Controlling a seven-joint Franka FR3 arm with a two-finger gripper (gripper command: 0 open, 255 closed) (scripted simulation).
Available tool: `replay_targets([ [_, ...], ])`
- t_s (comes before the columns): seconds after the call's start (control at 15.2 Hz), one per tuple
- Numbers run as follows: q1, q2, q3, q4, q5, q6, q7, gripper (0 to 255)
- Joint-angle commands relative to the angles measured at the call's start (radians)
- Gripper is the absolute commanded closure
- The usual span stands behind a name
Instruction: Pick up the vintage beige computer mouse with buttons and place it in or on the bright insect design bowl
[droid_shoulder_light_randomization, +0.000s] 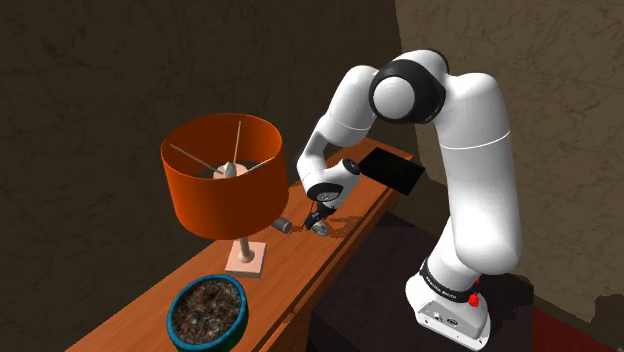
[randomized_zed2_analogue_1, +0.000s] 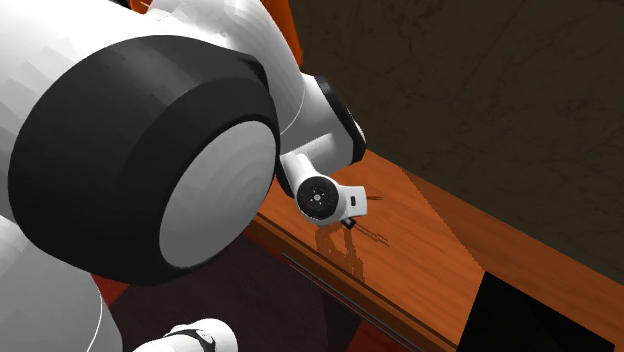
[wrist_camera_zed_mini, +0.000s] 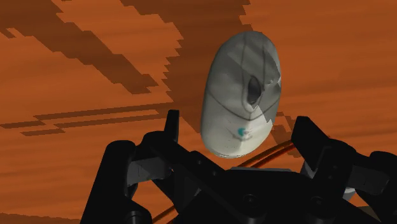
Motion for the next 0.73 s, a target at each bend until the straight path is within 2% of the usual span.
replay_targets([
  [0.0, 0.001, 0.003, -0.001, 0.003, 0.001, -0.001, 0.0, 0],
  [0.2, 0.001, 0.003, -0.001, 0.003, 0.001, -0.001, 0.0, 0],
  [0.26, 0.001, 0.003, -0.001, 0.003, 0.001, 0.0, 0.0, 255],
  [0.66, 0.001, 0.003, -0.001, 0.003, 0.001, 0.0, 0.0, 255],
])
